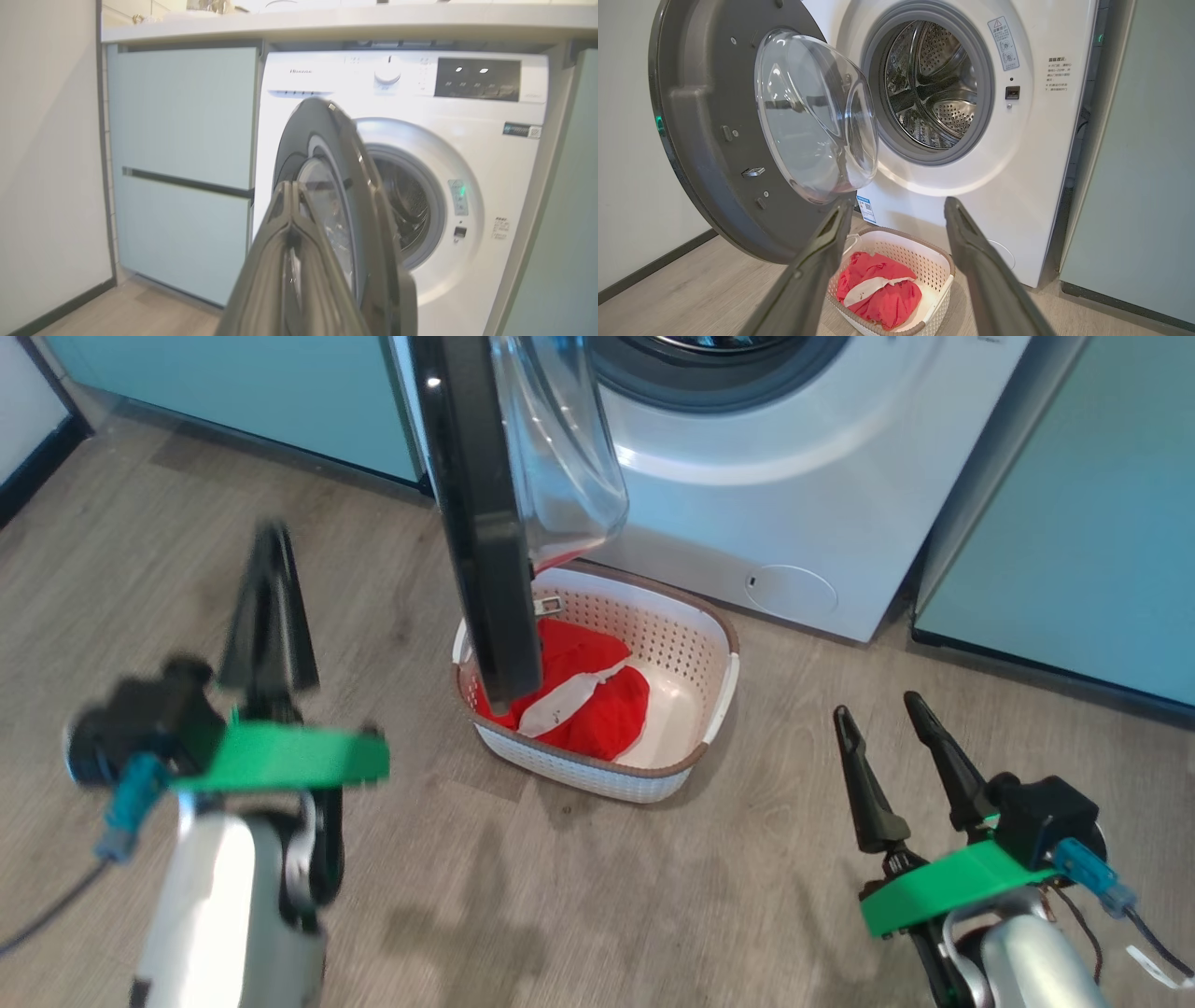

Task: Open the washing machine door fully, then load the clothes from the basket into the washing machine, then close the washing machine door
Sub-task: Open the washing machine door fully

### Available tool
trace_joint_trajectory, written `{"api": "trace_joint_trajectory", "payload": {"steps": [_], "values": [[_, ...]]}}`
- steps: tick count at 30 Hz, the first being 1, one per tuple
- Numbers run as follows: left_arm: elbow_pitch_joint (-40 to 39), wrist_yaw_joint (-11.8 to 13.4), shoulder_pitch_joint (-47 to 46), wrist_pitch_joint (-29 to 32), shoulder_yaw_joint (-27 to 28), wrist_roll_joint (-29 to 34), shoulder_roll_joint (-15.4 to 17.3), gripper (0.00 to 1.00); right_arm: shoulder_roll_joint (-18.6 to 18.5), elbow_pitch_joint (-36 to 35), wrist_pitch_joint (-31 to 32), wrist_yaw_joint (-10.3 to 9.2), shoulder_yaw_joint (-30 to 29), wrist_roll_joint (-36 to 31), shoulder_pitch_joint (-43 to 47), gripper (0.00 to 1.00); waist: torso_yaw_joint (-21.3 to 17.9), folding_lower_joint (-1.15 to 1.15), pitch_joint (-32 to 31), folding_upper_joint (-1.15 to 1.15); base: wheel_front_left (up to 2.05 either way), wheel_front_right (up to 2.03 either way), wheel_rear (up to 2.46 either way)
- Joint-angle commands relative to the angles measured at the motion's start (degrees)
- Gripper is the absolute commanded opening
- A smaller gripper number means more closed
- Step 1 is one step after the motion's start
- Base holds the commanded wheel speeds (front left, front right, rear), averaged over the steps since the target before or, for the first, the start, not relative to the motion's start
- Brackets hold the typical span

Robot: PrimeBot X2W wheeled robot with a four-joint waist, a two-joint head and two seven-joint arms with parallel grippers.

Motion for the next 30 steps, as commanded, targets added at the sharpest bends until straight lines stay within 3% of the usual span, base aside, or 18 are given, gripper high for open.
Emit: {"api": "trace_joint_trajectory", "payload": {"steps": [1, 9, 17, 30], "values": [[-3.1, 0.2, -4.2, -0.5, 1.8, 0.4, 0.5, 0.0, 0.0, -1.8, -0.5, 0.0, 1.7, -0.5, -2.3, 1.0, -0.4, 0.0, 0.3, 0.0, 0.0, 0.0, 0.0], [-4.7, -0.2, -12.6, -0.5, -3.5, 0.3, 0.5, 0.0, 0.0, -1.7, -0.5, 0.0, 3.6, -0.8, -3.6, 1.0, -3.4, 0.0, 1.6, 0.0, 0.0, 0.0, 0.0], [8.9, -1.4, -13.8, -0.5, -11.7, -2.4, 0.5, 0.0, 0.0, -1.5, -0.5, 0.0, 4.4, -0.9, -3.8, 1.0, -6.4, 0.0, 2.9, 0.0, 0.0, 0.0, 0.0], [20.1, -1.4, -13.0, -0.5, -12.4, -6.2, 0.5, 0.0, 0.0, -2.0, -0.5, 0.0, 4.1, -1.5, -4.5, 1.0, -8.6, 0.0, 5.1, 0.0, 0.0, 0.0, 0.0]]}}
